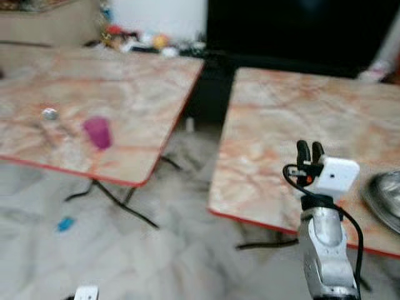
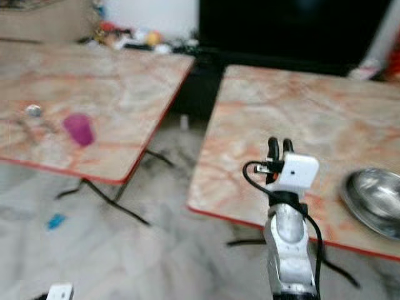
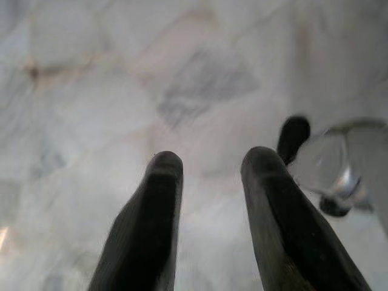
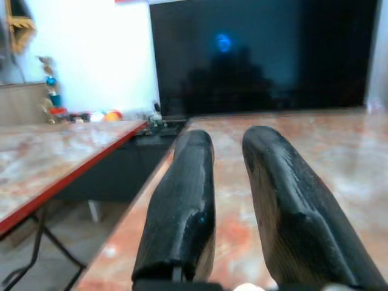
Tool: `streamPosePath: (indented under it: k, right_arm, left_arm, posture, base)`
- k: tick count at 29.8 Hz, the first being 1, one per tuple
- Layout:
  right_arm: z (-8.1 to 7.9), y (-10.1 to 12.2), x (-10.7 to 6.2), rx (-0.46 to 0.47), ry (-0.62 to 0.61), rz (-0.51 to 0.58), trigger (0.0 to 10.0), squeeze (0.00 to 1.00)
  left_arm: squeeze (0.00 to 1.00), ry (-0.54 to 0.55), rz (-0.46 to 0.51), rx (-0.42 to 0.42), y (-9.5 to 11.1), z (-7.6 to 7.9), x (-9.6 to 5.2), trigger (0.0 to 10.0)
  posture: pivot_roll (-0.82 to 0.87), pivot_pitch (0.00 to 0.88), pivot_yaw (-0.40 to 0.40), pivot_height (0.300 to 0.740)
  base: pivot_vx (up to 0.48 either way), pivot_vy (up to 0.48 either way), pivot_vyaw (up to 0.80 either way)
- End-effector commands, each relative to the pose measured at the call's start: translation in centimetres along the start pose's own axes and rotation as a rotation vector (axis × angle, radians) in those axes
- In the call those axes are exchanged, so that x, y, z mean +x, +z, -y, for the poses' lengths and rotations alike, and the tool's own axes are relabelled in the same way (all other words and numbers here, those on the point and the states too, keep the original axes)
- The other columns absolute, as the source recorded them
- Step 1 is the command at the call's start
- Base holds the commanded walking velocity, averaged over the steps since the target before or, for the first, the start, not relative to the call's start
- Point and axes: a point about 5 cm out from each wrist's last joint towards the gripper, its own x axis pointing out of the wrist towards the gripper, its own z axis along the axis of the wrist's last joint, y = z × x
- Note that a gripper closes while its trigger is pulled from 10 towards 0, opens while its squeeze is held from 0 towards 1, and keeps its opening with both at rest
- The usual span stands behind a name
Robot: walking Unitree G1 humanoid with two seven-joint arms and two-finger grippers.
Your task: Setting the table
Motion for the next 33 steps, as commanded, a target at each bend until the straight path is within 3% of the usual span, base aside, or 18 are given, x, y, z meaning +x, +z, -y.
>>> streamPosePath:
  k: [1, 33]
  right_arm:
    - [0.49, 0.25, 0.16, 0.014, -0.023, 0.009, 10.0, 0.00]
    - [-0.23, 0.44, 0.47, 0.032, -0.003, 0.017, 10.0, 0.00]
  left_arm:
    - [0.00, 0.000, 0.018, 0.003, 0.76, 0.03, 0.15, 10.0]
    - [0.00, -0.010, 0.017, 0.009, 0.56, 0.15, 0.12, 10.0]
  posture:
    - [0.03, 0.000, -0.009, 0.736]
    - [0.03, 0.000, -0.009, 0.736]
  base:
    - [0.000, 0.352, 0.00]
    - [0.000, 0.349, 0.00]
